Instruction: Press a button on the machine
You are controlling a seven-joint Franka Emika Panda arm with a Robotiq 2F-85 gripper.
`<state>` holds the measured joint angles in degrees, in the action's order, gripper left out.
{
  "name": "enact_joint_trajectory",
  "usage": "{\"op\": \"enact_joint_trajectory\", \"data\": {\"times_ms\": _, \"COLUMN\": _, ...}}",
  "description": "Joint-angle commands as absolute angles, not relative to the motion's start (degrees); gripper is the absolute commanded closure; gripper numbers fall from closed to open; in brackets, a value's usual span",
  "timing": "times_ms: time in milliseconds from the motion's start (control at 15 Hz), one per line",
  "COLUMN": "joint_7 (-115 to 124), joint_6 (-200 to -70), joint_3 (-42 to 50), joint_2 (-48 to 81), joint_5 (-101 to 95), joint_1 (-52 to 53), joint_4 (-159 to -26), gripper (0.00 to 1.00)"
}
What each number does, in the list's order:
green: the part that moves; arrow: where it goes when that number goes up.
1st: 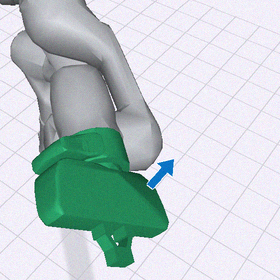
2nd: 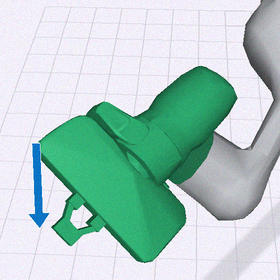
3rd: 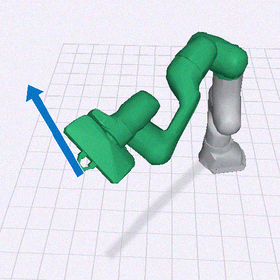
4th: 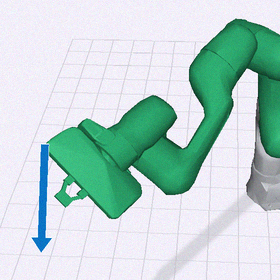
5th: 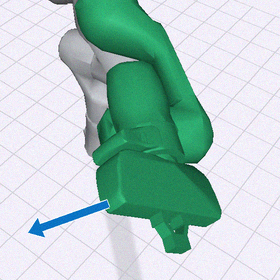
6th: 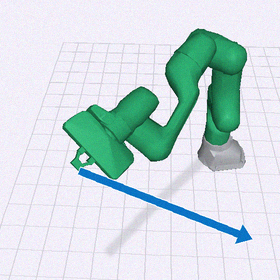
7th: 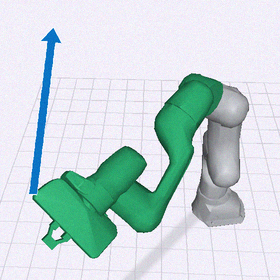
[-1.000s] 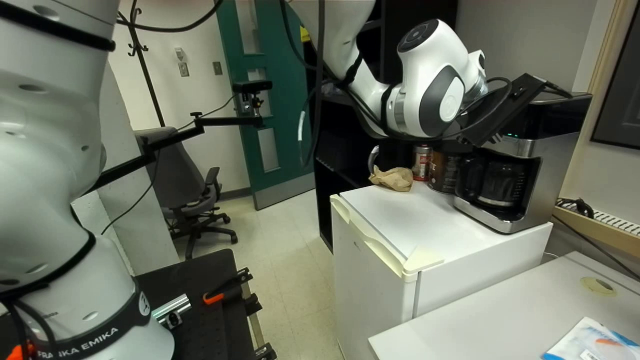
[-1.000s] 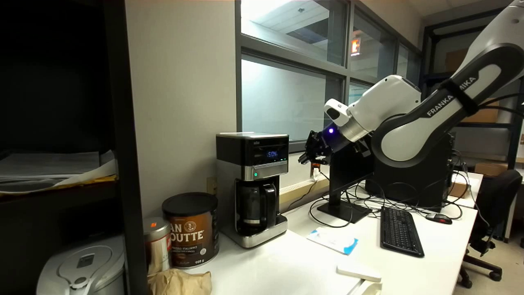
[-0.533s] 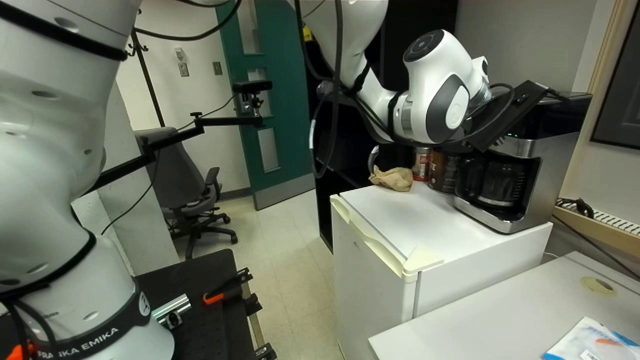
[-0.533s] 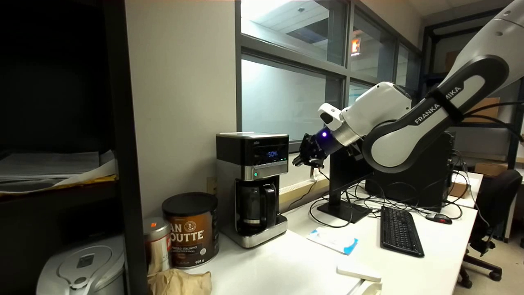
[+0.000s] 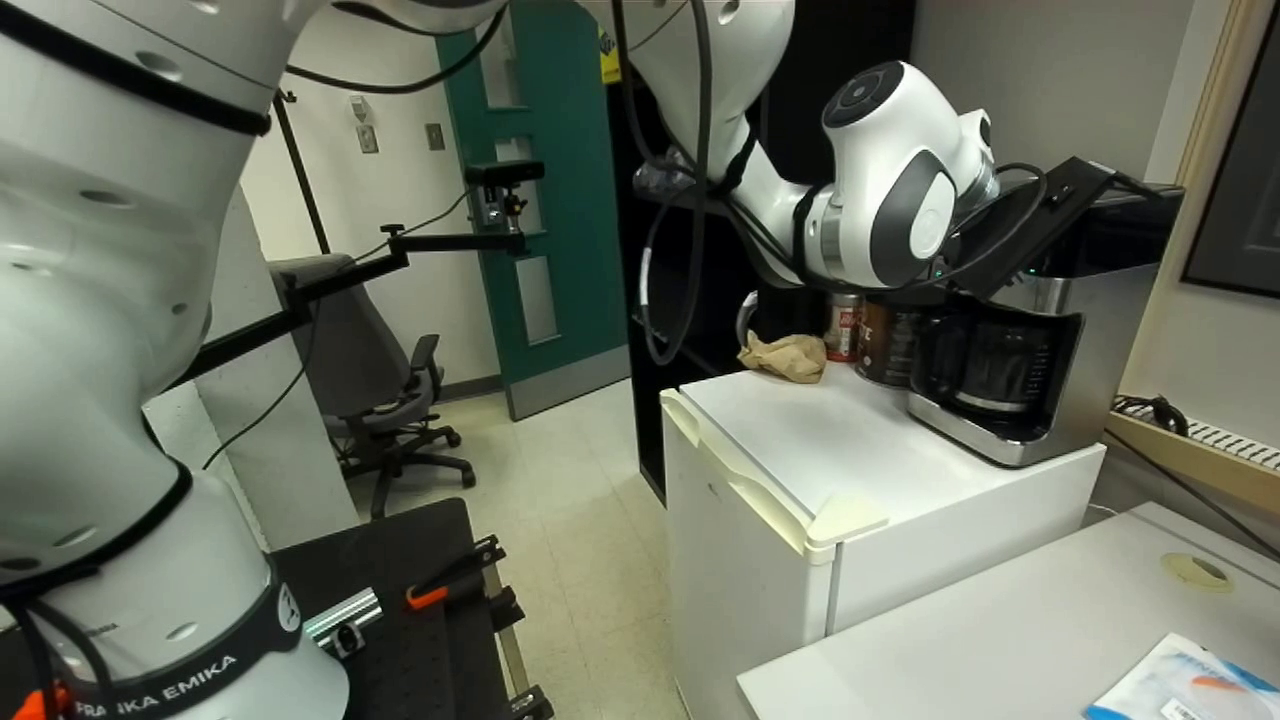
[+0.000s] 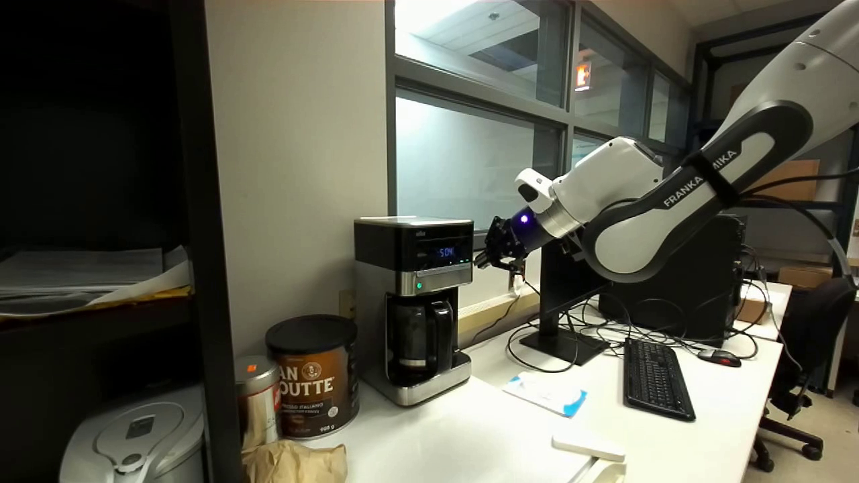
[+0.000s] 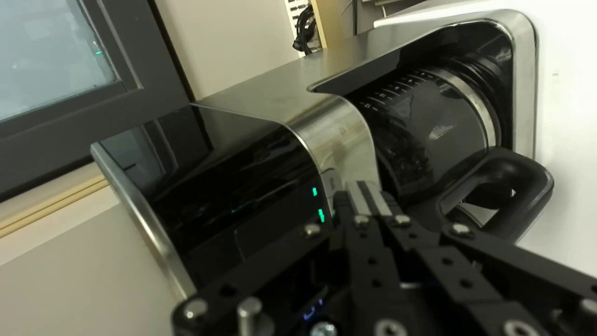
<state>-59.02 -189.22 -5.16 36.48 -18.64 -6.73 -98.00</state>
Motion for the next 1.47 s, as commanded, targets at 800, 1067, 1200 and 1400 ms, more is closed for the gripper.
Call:
{"op": "enact_joint_trajectory", "data": {"times_ms": 800, "joint_7": -59.47, "joint_6": -190.4, "joint_3": -3.38, "joint_2": 43.15, "joint_5": -18.69, "joint_1": -5.05, "joint_4": -89.42, "gripper": 1.0}}
{"op": "enact_joint_trajectory", "data": {"times_ms": 1067, "joint_7": -56.65, "joint_6": -190.34, "joint_3": -1.97, "joint_2": 43.81, "joint_5": -21.06, "joint_1": -4.16, "joint_4": -88.28, "gripper": 1.0}}
{"op": "enact_joint_trajectory", "data": {"times_ms": 1200, "joint_7": -55.99, "joint_6": -190.29, "joint_3": -1.34, "joint_2": 44.11, "joint_5": -21.83, "joint_1": -3.72, "joint_4": -87.73, "gripper": 1.0}}
{"op": "enact_joint_trajectory", "data": {"times_ms": 1400, "joint_7": -55.05, "joint_6": -190.35, "joint_3": -0.59, "joint_2": 44.6, "joint_5": -22.66, "joint_1": -3.19, "joint_4": -86.94, "gripper": 1.0}}
